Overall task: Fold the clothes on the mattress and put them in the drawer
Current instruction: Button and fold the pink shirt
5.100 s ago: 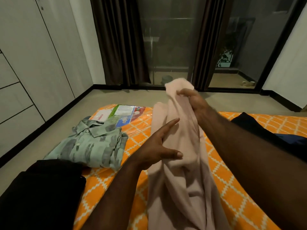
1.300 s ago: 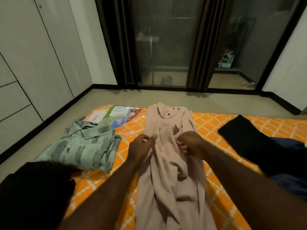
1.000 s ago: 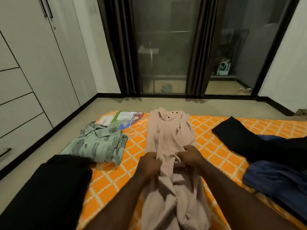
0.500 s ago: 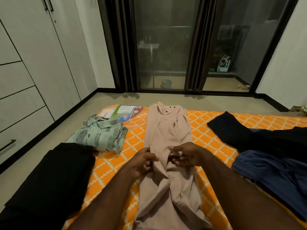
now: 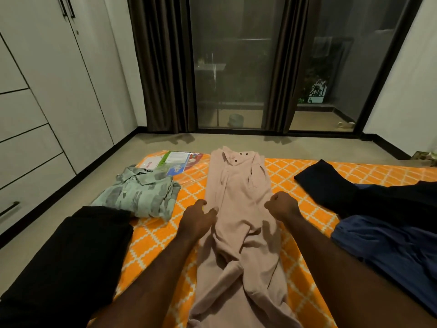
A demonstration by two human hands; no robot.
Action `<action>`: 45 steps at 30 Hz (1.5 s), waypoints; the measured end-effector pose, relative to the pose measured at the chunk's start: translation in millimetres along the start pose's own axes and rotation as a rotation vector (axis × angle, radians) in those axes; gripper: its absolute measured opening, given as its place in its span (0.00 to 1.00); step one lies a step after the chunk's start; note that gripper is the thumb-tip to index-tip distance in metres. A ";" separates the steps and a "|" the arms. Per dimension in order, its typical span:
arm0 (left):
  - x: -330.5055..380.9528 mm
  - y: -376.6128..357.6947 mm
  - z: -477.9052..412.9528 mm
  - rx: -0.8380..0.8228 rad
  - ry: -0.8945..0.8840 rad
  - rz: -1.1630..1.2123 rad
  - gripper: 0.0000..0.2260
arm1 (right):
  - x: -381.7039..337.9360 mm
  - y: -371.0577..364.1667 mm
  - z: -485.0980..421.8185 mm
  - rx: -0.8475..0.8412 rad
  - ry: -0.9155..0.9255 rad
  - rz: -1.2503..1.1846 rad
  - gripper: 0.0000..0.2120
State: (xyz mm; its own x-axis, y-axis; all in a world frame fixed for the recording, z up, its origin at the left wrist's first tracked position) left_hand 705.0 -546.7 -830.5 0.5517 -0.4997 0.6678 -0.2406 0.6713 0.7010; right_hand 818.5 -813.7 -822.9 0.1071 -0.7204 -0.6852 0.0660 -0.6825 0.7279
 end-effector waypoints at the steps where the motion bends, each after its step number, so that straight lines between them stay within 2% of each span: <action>1: 3.3 -6.1 -7.3 -0.001 -0.067 -0.051 0.27 | 0.2 -0.1 -5.8 0.043 0.014 -0.047 0.13; 3: 11.7 -22.4 -28.5 -0.062 -0.147 -0.117 0.31 | -1.2 -3.0 -20.2 0.066 0.064 -0.087 0.21; 6: 32.8 -30.0 -75.2 -0.088 -0.129 -0.102 0.31 | 2.9 -7.2 -60.4 0.046 0.099 -0.120 0.25; 8: 54.5 -24.7 -118.5 -0.093 -0.028 0.071 0.30 | 8.3 -2.6 -98.8 0.070 0.038 -0.207 0.23; 11: 86.8 -22.5 -184.2 -0.153 0.185 0.423 0.37 | 14.5 -4.1 -157.5 0.084 -0.080 -0.444 0.14; 12: 95.1 -27.7 -204.1 -0.181 0.247 0.507 0.35 | 18.7 -7.4 -177.2 0.084 -0.132 -0.525 0.14; 15: 125.7 -38.5 -233.8 -0.281 0.286 0.643 0.15 | 21.4 -23.5 -227.3 0.010 -0.237 -0.660 0.19; 16: 135.3 -40.9 -239.5 -0.285 0.279 0.630 0.15 | 18.2 -28.6 -239.4 -0.008 -0.237 -0.687 0.21; 19: 156.0 -44.8 -255.5 -0.287 0.260 0.576 0.16 | 5.3 -47.5 -264.2 -0.052 -0.235 -0.763 0.15; 21: 155.8 -50.8 -265.4 -0.289 0.285 0.567 0.13 | 0.7 -56.0 -270.6 -0.089 -0.260 -0.743 0.16; 24: 151.3 -48.1 -278.1 -0.191 0.264 0.589 0.18 | -4.6 -58.7 -273.8 -0.130 -0.263 -0.745 0.20; 27: 148.3 -36.9 -272.3 -0.209 0.204 0.704 0.23 | -20.6 -41.5 -261.7 -0.081 -0.177 -0.748 0.17; 30: 137.1 -23.9 -254.0 -0.279 0.138 0.773 0.27 | -36.1 -21.8 -238.2 -0.064 -0.003 -0.741 0.18; 32: 131.4 -16.2 -234.0 -0.311 0.062 0.751 0.28 | -43.5 -10.4 -217.0 -0.083 0.110 -0.694 0.18; 36: 112.2 -11.0 -175.1 -0.329 -0.139 0.579 0.22 | -48.4 0.1 -162.6 -0.172 0.269 -0.599 0.15; 39: 89.9 -22.0 -141.1 -0.382 -0.256 0.505 0.23 | -38.7 -4.5 -134.3 -0.190 0.349 -0.423 0.14; 41: 77.7 -24.7 -118.9 -0.357 -0.321 0.448 0.21 | -28.0 -9.2 -119.5 -0.178 0.439 -0.191 0.12; 42: 73.0 -26.0 -109.6 -0.345 -0.347 0.449 0.21 | -23.0 -12.9 -111.2 -0.189 0.510 -0.070 0.14; 45: 56.8 -32.4 -94.2 -0.349 -0.414 0.465 0.27 | -5.3 -22.2 -86.9 -0.216 0.660 -0.018 0.20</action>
State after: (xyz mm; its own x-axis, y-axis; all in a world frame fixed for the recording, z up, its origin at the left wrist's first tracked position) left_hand 819.4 -545.2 -838.8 0.0891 -0.2395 0.9668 -0.0697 0.9668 0.2459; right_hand 902.7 -784.1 -833.2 0.6806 -0.4371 -0.5880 0.2619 -0.6044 0.7524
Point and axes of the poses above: each hand's wrist, its own z-axis away from the middle knuckle, its own y-axis out of the back of the hand, x = y × z, the point moved 6 cm from there along -z, towards the middle knuckle, and after that the axes turned 14 degrees about y, right-handed, at the moved point
